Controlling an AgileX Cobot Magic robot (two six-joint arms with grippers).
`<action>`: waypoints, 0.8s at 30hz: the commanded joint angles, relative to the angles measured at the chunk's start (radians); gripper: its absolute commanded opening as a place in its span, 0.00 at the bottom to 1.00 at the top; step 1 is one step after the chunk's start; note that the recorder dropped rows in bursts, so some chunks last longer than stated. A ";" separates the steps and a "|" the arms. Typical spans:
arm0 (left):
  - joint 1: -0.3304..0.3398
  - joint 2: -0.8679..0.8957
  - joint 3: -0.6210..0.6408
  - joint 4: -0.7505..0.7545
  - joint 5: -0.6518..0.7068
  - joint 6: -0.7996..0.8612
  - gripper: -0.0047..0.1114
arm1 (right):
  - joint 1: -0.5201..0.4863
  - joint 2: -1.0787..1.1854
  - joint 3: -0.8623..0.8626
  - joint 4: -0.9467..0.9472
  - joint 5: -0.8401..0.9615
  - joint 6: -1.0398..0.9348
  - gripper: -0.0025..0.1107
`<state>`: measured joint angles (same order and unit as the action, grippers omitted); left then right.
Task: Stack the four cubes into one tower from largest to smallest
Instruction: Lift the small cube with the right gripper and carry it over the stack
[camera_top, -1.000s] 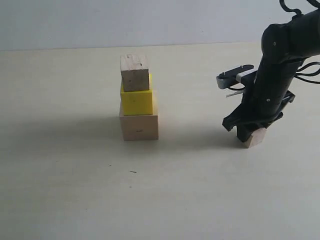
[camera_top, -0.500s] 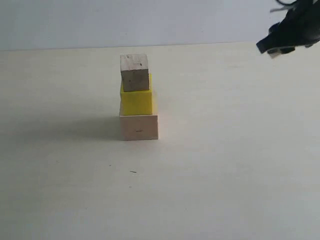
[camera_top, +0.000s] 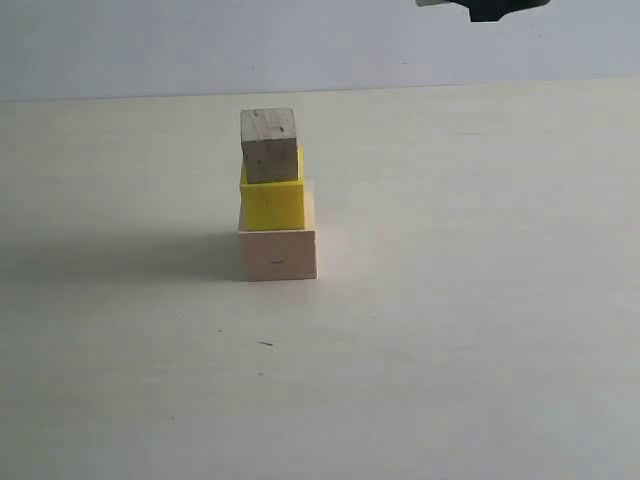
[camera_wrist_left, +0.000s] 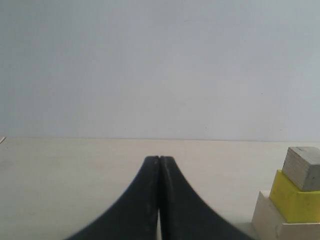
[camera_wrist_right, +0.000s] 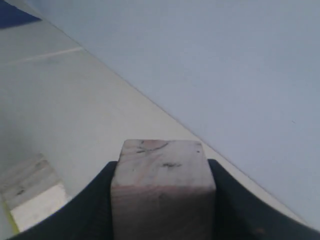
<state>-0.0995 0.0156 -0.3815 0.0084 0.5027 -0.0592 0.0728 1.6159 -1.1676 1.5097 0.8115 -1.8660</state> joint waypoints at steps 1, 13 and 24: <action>-0.004 -0.006 0.003 -0.008 -0.004 0.000 0.04 | -0.003 0.015 -0.006 0.063 0.148 -0.069 0.02; -0.004 -0.006 0.003 -0.018 -0.008 0.000 0.04 | 0.068 0.128 -0.006 0.173 0.410 -0.223 0.02; -0.004 -0.006 0.003 -0.018 -0.008 0.000 0.04 | 0.112 0.234 -0.006 0.235 0.301 -0.220 0.02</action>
<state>-0.0995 0.0156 -0.3815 0.0000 0.5027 -0.0592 0.1831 1.8432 -1.1676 1.7086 1.1675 -2.0933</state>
